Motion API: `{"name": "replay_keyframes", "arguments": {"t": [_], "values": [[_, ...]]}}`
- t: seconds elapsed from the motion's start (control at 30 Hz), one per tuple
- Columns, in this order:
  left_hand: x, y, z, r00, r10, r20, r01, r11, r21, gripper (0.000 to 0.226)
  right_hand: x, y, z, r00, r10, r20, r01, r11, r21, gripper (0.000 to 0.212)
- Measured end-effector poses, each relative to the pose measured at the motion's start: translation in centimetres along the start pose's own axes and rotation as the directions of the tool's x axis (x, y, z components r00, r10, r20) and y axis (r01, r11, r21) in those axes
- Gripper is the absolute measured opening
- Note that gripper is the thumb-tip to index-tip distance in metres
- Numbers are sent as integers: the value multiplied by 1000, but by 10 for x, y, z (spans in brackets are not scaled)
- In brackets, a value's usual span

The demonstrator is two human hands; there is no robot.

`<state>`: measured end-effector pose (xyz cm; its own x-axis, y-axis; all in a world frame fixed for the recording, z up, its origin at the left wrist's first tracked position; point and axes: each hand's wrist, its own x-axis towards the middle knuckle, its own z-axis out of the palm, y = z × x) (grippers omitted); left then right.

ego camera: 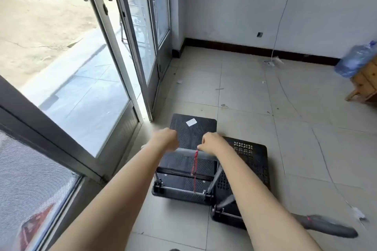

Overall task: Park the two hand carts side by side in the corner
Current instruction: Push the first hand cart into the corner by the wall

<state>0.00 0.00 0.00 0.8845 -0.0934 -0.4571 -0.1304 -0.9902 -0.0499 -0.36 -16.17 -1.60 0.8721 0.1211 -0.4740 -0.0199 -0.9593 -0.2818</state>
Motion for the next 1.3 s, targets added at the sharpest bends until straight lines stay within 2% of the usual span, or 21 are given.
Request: {"name": "replay_keyframes", "arguments": {"t": [0.17, 0.3, 0.4, 0.53, 0.67, 0.8, 0.87, 1.03, 1.17, 1.3], "values": [[9, -2, 55, 995, 91, -43, -93, 995, -44, 31, 1, -11, 56, 999, 16, -33, -19, 997, -79, 42], [20, -2, 87, 980, 104, -171, -118, 990, -71, 31, 10, -16, 87, 990, 9, -143, -31, 988, -153, 49], [30, -3, 96, 935, 126, -331, -174, 978, -120, 36, 16, -19, 93, 969, -19, -245, -24, 985, -172, 73], [50, -8, 106, 868, 127, -481, -223, 963, -149, 41, 32, -21, 92, 887, 35, -461, -111, 984, -137, 46], [67, -13, 95, 841, 138, -524, -233, 965, -120, 30, 47, -20, 84, 864, 60, -501, -145, 980, -134, 44], [92, -23, 85, 769, 240, -592, -323, 946, -36, 31, 72, -18, 75, 847, 35, -530, -158, 969, -188, 42], [107, -27, 80, 758, 267, -595, -336, 942, -5, 30, 84, -18, 71, 838, 31, -545, -166, 966, -200, 41], [143, -33, 67, 742, 255, -620, -316, 949, 11, 32, 119, -27, 56, 815, 52, -577, -176, 971, -162, 40], [178, -39, 50, 730, 249, -637, -309, 951, 17, 23, 153, -30, 39, 811, 61, -582, -176, 974, -142, 40], [220, -40, 32, 727, 191, -659, -276, 961, -26, 34, 196, -30, 17, 801, 82, -594, -185, 976, -114, 44]]}}
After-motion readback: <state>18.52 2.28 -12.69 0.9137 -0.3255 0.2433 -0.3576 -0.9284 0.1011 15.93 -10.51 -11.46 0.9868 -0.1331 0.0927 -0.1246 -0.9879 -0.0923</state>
